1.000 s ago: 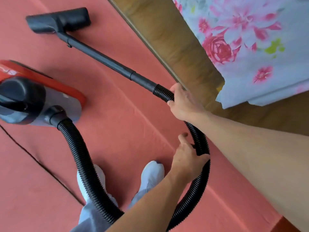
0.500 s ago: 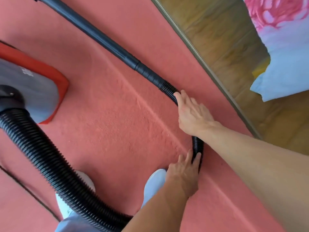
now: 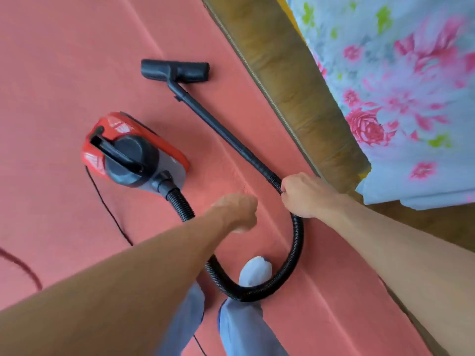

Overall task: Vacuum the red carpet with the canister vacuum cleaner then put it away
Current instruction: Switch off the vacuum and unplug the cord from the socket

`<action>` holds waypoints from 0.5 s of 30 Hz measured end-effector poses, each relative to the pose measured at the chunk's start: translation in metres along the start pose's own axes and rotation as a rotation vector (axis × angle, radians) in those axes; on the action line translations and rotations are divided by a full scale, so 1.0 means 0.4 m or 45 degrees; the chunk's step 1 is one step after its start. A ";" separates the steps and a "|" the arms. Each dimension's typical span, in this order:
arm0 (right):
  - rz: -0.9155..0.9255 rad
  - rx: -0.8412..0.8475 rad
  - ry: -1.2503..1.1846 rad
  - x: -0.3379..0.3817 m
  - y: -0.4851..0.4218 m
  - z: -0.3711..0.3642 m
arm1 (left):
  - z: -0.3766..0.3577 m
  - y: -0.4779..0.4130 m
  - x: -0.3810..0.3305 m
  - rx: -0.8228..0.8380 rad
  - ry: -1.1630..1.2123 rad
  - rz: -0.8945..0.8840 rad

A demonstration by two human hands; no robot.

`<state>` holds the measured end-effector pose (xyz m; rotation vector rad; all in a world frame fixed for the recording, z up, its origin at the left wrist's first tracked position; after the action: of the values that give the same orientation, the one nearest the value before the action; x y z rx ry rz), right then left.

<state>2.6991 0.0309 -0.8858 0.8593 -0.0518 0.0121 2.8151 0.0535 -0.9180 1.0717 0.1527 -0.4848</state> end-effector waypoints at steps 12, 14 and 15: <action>0.482 -0.259 0.050 0.621 0.637 0.668 | 0.562 1.113 0.238 -0.548 0.203 0.232; 0.542 -0.253 0.059 0.724 0.722 0.698 | 0.560 1.260 0.260 -0.636 0.284 0.291; 0.563 -0.248 0.090 0.765 0.759 0.708 | 0.554 1.325 0.266 -0.675 0.328 0.325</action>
<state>2.9837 0.0116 -0.4561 0.6387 -0.1733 0.4452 3.1239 0.0323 -0.4224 0.6147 0.3458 -0.0612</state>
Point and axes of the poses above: each hand's wrist, its own y-axis away from the middle knuckle, its own z-axis out of the back of the hand, x = y × z, the point moved 9 cm from there along -y, towards the middle knuckle, and after that the axes turned 1 degree about z, right-handed, at the moved point
